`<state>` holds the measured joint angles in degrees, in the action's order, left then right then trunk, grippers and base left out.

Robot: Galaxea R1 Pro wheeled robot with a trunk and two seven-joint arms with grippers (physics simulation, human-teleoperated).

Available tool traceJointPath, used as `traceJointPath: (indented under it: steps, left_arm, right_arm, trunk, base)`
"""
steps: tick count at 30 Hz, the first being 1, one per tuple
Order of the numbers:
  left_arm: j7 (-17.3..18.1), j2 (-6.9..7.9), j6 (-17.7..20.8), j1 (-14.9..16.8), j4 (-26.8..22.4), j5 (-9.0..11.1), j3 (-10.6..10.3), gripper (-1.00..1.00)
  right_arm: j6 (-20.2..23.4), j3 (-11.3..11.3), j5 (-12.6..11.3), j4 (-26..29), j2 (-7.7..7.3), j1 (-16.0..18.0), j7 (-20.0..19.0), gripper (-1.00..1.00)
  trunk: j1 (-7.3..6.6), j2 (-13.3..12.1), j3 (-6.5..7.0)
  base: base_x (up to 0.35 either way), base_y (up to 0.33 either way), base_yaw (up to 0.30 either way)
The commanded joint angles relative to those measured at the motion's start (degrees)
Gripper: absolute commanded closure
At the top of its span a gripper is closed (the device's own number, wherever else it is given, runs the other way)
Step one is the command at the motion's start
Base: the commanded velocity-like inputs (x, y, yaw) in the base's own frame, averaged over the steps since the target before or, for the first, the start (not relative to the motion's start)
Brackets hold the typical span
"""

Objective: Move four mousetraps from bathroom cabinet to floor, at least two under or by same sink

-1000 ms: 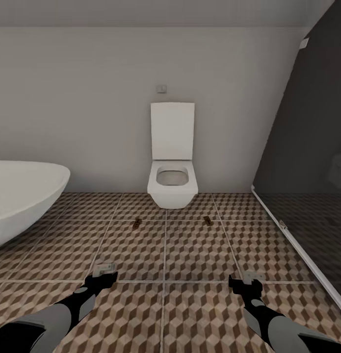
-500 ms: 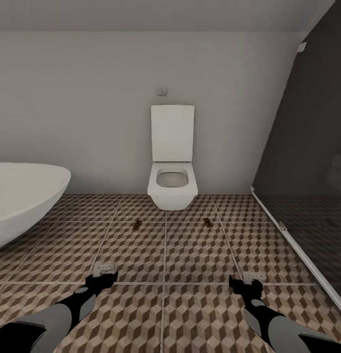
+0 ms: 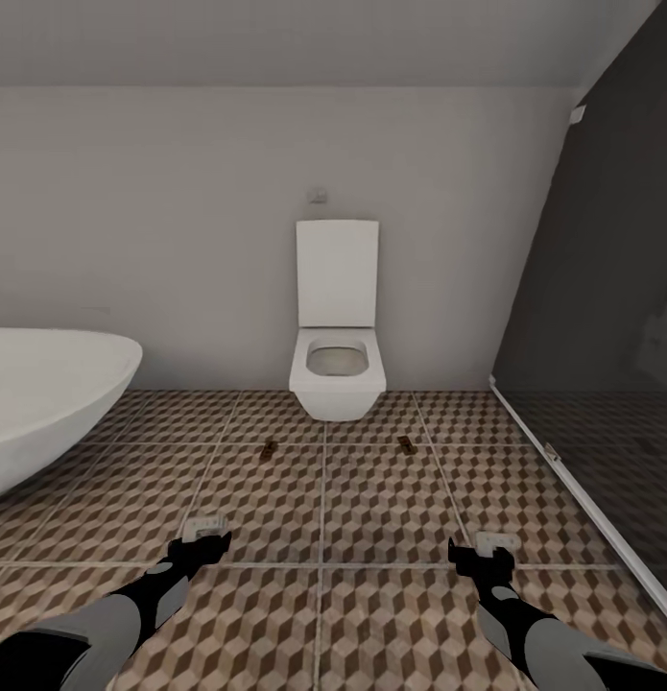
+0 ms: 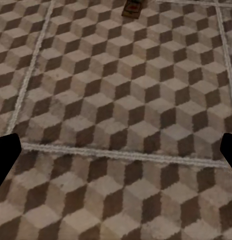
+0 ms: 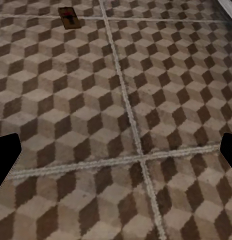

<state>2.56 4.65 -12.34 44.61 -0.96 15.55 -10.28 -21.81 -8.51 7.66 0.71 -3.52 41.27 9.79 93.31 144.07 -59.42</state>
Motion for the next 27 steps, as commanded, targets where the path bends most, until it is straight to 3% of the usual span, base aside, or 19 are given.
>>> traceJointPath:
  steps: [1, 27]
  left_arm:
    - [0.26, 0.01, -0.18, 0.04, 0.08, 0.61, -0.44, -1.00]
    - [0.26, 0.04, -0.05, 0.04, 0.08, 0.62, -0.35, -1.00]
  right_arm:
    - [-0.17, -0.46, 0.60, -0.06, 0.00, 0.04, 0.20, -1.00]
    - [-0.01, -0.38, 0.60, -0.24, 0.08, 0.04, -0.01, -1.00]
  trunk:
    - [-0.04, 0.00, 0.18]
    - [-0.71, -0.34, 5.94]
  base:
    - [0.000, 0.000, 0.000]
    - [0.000, 0.000, 0.000]
